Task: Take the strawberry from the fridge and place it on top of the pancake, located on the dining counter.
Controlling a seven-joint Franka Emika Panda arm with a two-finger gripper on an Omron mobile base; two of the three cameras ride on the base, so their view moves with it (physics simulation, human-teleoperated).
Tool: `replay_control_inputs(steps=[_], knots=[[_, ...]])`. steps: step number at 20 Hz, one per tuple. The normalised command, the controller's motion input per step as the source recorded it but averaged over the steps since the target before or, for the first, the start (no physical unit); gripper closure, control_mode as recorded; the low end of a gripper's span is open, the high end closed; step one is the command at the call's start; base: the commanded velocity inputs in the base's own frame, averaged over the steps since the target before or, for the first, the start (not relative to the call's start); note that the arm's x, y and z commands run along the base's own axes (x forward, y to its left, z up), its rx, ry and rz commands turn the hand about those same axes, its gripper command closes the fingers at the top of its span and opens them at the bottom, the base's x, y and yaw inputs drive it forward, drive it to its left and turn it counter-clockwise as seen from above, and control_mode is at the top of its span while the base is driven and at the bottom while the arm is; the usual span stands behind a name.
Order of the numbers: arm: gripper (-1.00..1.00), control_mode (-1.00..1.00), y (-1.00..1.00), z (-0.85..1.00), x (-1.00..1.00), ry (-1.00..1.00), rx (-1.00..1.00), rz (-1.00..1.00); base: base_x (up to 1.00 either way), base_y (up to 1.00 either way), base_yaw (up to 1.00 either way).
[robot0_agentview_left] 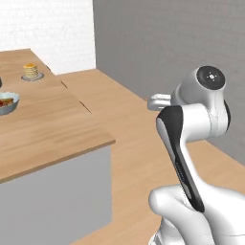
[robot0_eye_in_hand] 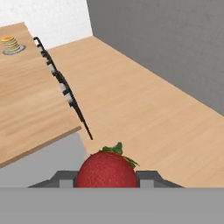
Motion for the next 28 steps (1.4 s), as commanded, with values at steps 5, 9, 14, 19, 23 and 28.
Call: replay_control_inputs(steps=[5, 9, 14, 19, 23, 28], knots=[[1.0, 1.0, 0.0, 0.0, 0.0, 0.0, 0.0, 0.0, 1.0, -1.0, -0.1], [1.0, 1.0, 0.0, 0.0, 0.0, 0.0, 0.0, 0.0, 1.0, -1.0, -0.03], [1.0, 1.0, 0.0, 0.0, 0.0, 0.0, 0.0, 0.0, 1.0, -0.84, 0.02], [1.0, 1.0, 0.0, 0.0, 0.0, 0.0, 0.0, 0.0, 1.0, -0.49, 0.13], [1.0, 1.0, 0.0, 0.0, 0.0, 0.0, 0.0, 0.0, 1.0, -0.13, 0.11], [1.0, 1.0, 0.0, 0.0, 0.0, 0.0, 0.0, 0.0, 1.0, 0.23, 0.19]])
